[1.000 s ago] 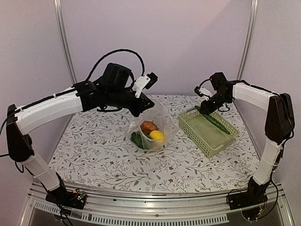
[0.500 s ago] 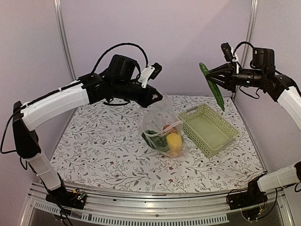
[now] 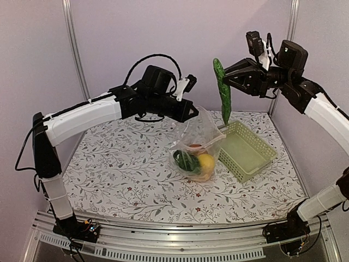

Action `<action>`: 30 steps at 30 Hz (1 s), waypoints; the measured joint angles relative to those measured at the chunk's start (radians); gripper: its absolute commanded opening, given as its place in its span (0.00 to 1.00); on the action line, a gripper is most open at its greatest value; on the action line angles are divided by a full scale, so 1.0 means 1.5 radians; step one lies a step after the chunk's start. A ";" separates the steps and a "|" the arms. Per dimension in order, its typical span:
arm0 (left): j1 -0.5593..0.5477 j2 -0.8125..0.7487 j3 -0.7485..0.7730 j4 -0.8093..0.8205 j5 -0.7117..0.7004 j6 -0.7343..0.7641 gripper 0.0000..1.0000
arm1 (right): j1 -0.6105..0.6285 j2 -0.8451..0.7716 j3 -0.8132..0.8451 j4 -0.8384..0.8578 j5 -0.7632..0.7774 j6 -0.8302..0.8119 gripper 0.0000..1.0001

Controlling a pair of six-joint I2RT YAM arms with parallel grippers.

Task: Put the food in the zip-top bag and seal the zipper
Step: Place the fake vegetable in the zipper food storage bag.

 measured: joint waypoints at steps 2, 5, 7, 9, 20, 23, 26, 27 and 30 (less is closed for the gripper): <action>0.001 0.006 0.007 0.000 0.000 -0.002 0.00 | 0.026 0.018 0.014 0.034 -0.012 0.022 0.00; 0.003 0.008 0.014 -0.001 0.001 -0.006 0.00 | 0.062 0.042 0.030 0.085 -0.028 0.055 0.00; 0.003 0.009 0.017 -0.002 0.001 -0.008 0.00 | 0.082 0.058 0.036 0.116 -0.036 0.074 0.00; 0.004 0.009 0.021 -0.002 0.003 -0.010 0.00 | 0.098 0.075 0.039 0.141 -0.046 0.092 0.00; 0.004 0.009 0.022 -0.010 0.017 -0.010 0.00 | 0.112 0.104 -0.031 0.188 -0.042 0.085 0.00; 0.004 0.009 0.022 -0.010 0.017 -0.010 0.00 | 0.112 0.104 -0.066 0.188 -0.031 0.065 0.00; 0.004 0.008 0.018 -0.009 0.018 -0.010 0.00 | 0.112 0.104 -0.084 0.188 -0.028 0.050 0.02; 0.004 0.006 0.014 -0.008 0.018 -0.010 0.00 | 0.112 0.104 -0.089 0.188 -0.026 0.044 0.03; 0.004 0.004 0.010 -0.007 0.018 -0.010 0.00 | 0.112 0.104 -0.091 0.188 -0.025 0.033 0.05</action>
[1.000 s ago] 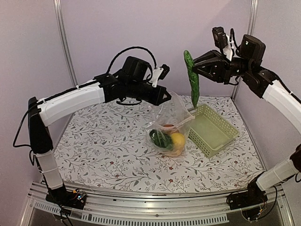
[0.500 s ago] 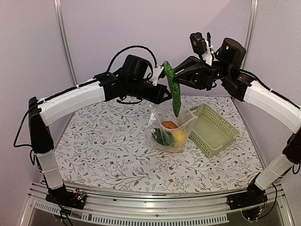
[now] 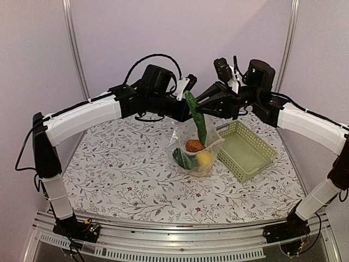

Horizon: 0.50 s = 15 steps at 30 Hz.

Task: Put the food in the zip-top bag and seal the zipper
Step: Place the fake vegetable in the zipper food storage bag.

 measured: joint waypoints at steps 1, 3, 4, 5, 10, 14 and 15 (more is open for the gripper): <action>0.000 0.000 -0.001 0.000 0.000 0.000 0.00 | 0.000 0.000 -0.001 0.001 0.000 -0.005 0.05; 0.000 0.000 -0.001 0.000 0.000 0.001 0.00 | 0.000 0.000 -0.008 0.005 0.000 -0.016 0.07; 0.000 0.000 -0.001 0.000 -0.001 0.002 0.00 | 0.000 0.000 -0.015 0.008 0.000 -0.023 0.07; 0.001 -0.001 -0.001 0.000 -0.001 0.003 0.00 | 0.000 0.000 -0.026 0.009 0.000 -0.032 0.08; 0.004 -0.010 -0.010 -0.001 -0.001 0.006 0.00 | 0.000 0.001 -0.079 0.007 -0.001 -0.079 0.09; 0.009 -0.019 -0.018 -0.001 -0.003 0.008 0.00 | 0.000 0.004 -0.091 0.007 -0.002 -0.106 0.08; 0.010 -0.020 -0.020 -0.001 -0.003 0.008 0.00 | 0.000 0.004 -0.091 0.007 -0.003 -0.111 0.08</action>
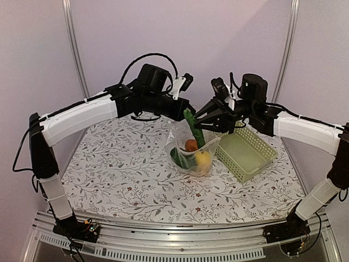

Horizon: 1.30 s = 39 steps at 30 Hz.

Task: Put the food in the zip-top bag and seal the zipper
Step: Place the fake vegetable in the zipper food storage bag, then adjust the fake vegetable in the zipper food storage bag.

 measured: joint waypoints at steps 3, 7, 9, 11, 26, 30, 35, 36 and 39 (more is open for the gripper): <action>0.003 -0.002 -0.003 0.001 0.000 0.000 0.00 | 0.000 0.003 0.000 0.007 -0.003 -0.008 0.09; 0.005 -0.002 -0.006 0.003 0.001 0.000 0.00 | 0.001 0.020 0.000 0.023 -0.006 -0.006 0.34; 0.005 -0.002 -0.007 0.004 0.001 0.000 0.00 | 0.001 0.031 0.000 0.024 -0.004 -0.006 0.47; 0.006 -0.002 -0.008 0.004 0.001 0.000 0.00 | 0.001 0.037 -0.001 0.018 0.000 -0.007 0.56; 0.013 -0.002 -0.011 0.008 0.013 0.005 0.00 | 0.009 -0.034 0.212 -0.413 0.249 -0.245 0.44; 0.013 -0.008 -0.020 0.009 0.016 0.005 0.00 | 0.026 -0.036 0.239 -0.508 0.298 -0.280 0.41; 0.014 -0.023 -0.033 0.008 0.018 0.005 0.00 | 0.081 -0.015 0.246 -0.597 0.368 -0.303 0.43; 0.014 -0.025 -0.034 0.008 0.018 0.004 0.00 | 0.095 -0.009 0.247 -0.611 0.383 -0.306 0.44; 0.014 -0.031 -0.042 0.008 0.018 0.004 0.00 | 0.129 0.014 0.261 -0.656 0.428 -0.315 0.45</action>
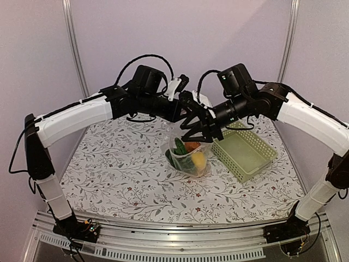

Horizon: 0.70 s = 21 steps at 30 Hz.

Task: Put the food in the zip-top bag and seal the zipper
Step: Adjust the fake vegetable in the zipper food storage bag.

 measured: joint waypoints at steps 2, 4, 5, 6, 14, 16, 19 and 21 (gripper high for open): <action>0.000 -0.005 -0.006 0.000 0.000 0.000 0.00 | 0.014 0.014 0.017 -0.020 0.027 -0.004 0.45; 0.000 -0.008 -0.010 0.000 0.000 0.000 0.00 | 0.023 0.024 0.033 -0.037 0.053 -0.005 0.46; 0.000 -0.010 -0.012 0.000 0.000 0.000 0.00 | 0.028 0.029 0.041 -0.042 0.067 -0.005 0.46; 0.000 -0.011 -0.013 0.000 0.000 0.000 0.00 | 0.033 0.032 0.045 -0.046 0.080 -0.005 0.46; 0.000 -0.014 -0.018 0.002 0.000 -0.001 0.00 | 0.064 0.069 0.073 -0.076 0.155 -0.004 0.40; 0.000 -0.014 -0.019 0.003 0.000 -0.001 0.00 | 0.069 0.084 0.091 -0.083 0.166 -0.002 0.35; 0.001 -0.014 -0.019 0.005 0.001 -0.001 0.00 | 0.072 0.097 0.099 -0.088 0.171 -0.002 0.28; 0.001 -0.014 -0.020 0.006 0.001 -0.001 0.00 | 0.073 0.102 0.101 -0.094 0.173 -0.001 0.19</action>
